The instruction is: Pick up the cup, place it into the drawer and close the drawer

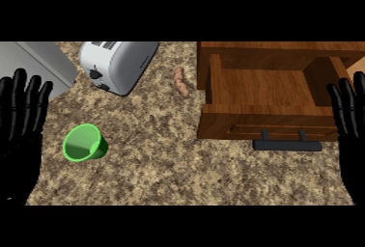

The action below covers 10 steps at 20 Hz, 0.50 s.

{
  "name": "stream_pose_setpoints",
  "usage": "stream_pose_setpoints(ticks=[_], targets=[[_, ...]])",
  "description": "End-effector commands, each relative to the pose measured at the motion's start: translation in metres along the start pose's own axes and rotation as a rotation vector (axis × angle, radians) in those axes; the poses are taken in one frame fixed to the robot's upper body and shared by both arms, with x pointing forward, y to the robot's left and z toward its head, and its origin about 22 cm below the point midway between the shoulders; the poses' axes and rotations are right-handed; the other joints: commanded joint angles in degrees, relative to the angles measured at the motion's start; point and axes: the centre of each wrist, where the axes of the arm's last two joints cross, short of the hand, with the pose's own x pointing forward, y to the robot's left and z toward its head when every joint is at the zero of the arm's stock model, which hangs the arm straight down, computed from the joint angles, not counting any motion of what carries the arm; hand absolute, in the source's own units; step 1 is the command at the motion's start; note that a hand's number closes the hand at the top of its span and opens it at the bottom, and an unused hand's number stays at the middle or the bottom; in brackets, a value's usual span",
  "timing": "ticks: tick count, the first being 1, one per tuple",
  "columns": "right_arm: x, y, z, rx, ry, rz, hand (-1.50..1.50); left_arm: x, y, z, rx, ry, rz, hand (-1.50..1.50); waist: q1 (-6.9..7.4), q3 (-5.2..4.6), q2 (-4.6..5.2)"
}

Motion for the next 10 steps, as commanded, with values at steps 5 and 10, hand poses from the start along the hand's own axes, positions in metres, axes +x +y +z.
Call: stream_pose_setpoints(ticks=[5, 10], targets=[[-0.009, -0.003, -0.007, 0.05, 0.075, -0.047, -1.5, -0.007, 0.045, 0.005, -0.092, 0.003, 0.076, -1.5, -0.77, 1.0, -1.6], [-0.023, 0.019, -0.009, 0.082, 0.145, -0.146, -1.5, -0.031, 0.032, -0.005, -0.059, 0.141, 0.285, -1.5, -0.91, 1.02, -1.5]])
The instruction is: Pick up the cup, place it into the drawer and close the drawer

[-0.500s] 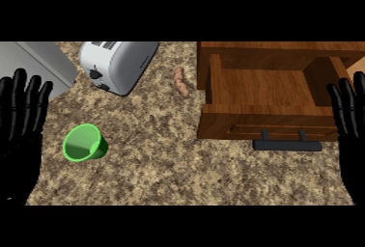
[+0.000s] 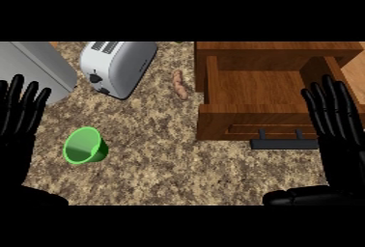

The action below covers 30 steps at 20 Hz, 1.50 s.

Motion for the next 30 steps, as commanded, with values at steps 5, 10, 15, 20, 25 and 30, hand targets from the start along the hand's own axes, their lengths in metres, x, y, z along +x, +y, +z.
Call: stream_pose_setpoints(ticks=[5, 10, 15, 20, 25, 30], targets=[[0.015, 0.002, -0.009, 0.008, 0.032, -0.045, -1.5, -0.006, 0.015, 0.005, -0.012, 0.058, 0.096, -1.5, -0.11, 0.12, -0.19], [-0.004, 0.006, -0.015, 0.006, 0.034, -0.022, -1.5, -0.005, 0.002, -0.012, -0.014, 0.069, 0.087, -1.5, -0.14, 0.12, -0.16], [-0.002, -0.01, -0.012, 0.032, 0.034, -0.043, -1.5, -0.033, 0.011, 0.006, 0.026, 0.076, 0.073, -1.5, -0.15, 0.11, -0.15], [-0.005, 0.007, -0.01, 0.022, 0.022, -0.041, -1.5, -0.025, 0.027, 0.017, 0.042, 0.097, 0.085, -1.5, -0.06, 0.12, -0.18], [0.005, -0.006, -0.015, 0.016, 0.032, -0.038, -1.5, -0.023, 0.029, 0.011, 0.06, 0.142, 0.055, -1.5, -0.11, 0.12, -0.19], [0.005, -0.001, -0.017, 0.002, -0.002, -0.047, -1.5, -0.055, 0.018, 0.028, 0.075, 0.202, 0.041, -1.5, -0.07, 0.12, -0.17]])
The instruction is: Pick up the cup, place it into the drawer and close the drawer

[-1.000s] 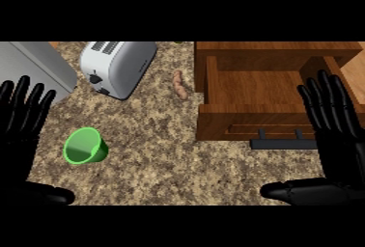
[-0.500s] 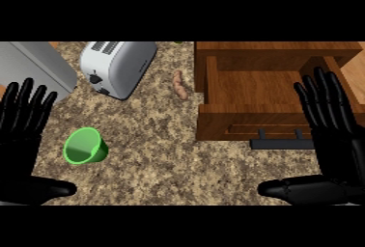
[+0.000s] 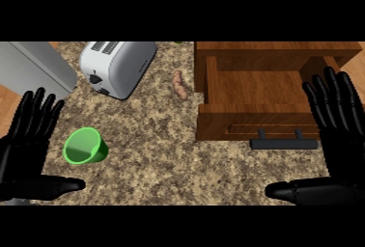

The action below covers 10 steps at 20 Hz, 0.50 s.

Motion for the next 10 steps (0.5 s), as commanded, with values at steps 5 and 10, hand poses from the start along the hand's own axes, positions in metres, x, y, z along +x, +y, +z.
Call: stream_pose_setpoints(ticks=[5, 10], targets=[[0.013, -0.005, 0.004, 0.0, 0.001, -0.007, -1.5, -0.028, 0.014, 0.006, 0.041, 0.061, -0.032, -1.5, -0.06, -0.01, 0.01], [0.011, 0.0, 0.004, 0.012, 0.009, 0.013, -1.5, -0.042, 0.026, 0.023, 0.084, 0.092, -0.071, -1.5, 0.02, 0.0, 0.0]])
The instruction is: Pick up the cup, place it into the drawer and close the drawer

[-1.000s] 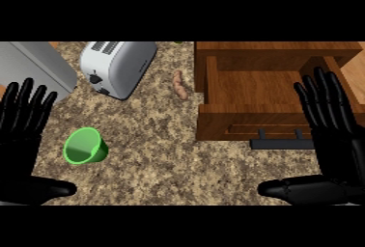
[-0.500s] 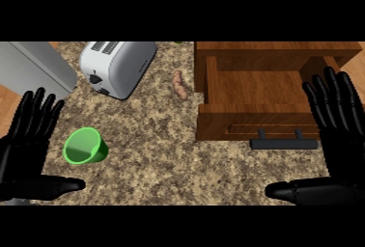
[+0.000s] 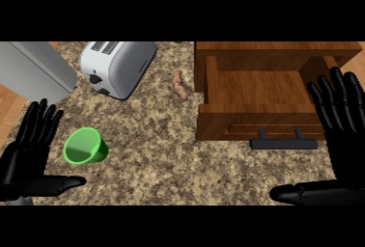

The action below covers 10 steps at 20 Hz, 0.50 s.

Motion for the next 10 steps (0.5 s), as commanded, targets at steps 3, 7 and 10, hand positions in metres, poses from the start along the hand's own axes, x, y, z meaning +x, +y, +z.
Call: stream_pose_setpoints(ticks=[3, 7, 10], targets=[[0.001, 0.012, -0.011, 0.007, 0.009, -0.011, -1.5, -0.033, 0.006, 0.002, 0.029, 0.033, -0.024, -1.5, -0.01, -0.01, 0.01], [-0.009, 0.001, -0.019, 0.003, 0.019, 0.0, -1.5, -0.05, 0.032, 0.032, 0.031, 0.044, -0.024, -1.5, 0.15, -0.01, 0.02], [-0.003, 0.004, -0.015, 0.022, 0.005, -0.004, -1.5, -0.064, 0.033, 0.02, 0.023, 0.073, -0.028, -1.5, 0.01, 0.0, 0.01]])
